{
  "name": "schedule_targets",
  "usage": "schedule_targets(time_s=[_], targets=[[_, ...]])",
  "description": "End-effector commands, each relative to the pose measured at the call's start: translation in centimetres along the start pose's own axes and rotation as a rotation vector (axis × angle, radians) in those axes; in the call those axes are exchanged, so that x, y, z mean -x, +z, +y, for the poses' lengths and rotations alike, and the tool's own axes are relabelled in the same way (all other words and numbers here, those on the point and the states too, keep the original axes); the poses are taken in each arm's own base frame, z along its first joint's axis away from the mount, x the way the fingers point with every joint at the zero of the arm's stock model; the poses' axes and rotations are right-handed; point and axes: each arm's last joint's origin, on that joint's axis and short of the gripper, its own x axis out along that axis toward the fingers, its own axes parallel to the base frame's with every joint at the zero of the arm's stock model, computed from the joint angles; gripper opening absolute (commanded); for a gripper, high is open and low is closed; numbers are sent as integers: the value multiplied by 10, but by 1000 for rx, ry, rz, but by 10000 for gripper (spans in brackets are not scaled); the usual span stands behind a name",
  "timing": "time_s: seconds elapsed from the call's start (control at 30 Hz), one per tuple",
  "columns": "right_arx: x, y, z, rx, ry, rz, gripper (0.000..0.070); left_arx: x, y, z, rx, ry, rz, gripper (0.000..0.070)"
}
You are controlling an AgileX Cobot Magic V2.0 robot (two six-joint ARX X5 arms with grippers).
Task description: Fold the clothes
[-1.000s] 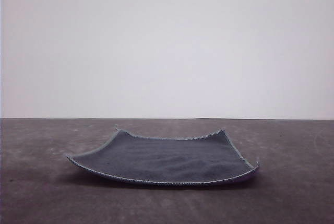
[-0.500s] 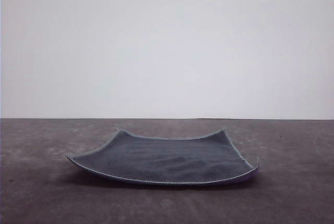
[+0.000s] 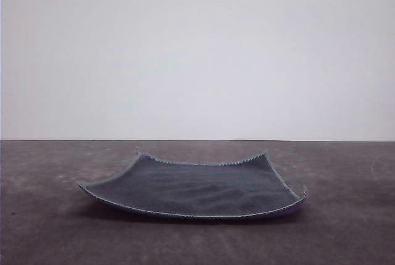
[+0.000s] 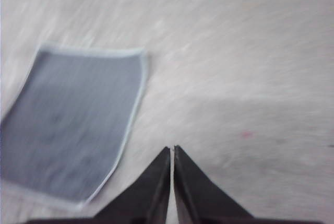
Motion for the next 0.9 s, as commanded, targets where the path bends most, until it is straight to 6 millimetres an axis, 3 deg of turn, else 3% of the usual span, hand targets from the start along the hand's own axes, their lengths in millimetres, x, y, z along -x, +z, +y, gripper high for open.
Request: schedule_targets(time_s=[0.0, 0.4, 0.43, 0.53, 0.6, 0.87], targets=[[-1, 4, 6, 49, 31, -2, 6, 1, 6, -6, -69, -31, -13, 11], [-15, -1, 33, 159, 200, 87, 25, -8, 1, -37, -295, -177, 24, 26], [-14, -2, 33, 162, 203, 87, 61, -8, 1, -38, -298, -179, 24, 56], [-14, -2, 33, 164, 203, 88, 317, -8, 1, -38, -297, -180, 24, 370], [-14, -2, 33, 164, 203, 88, 375, -8, 1, -38, -297, -180, 24, 460], [-14, -2, 33, 157, 202, 87, 376, -6, 2, -39, -292, -181, 16, 460]])
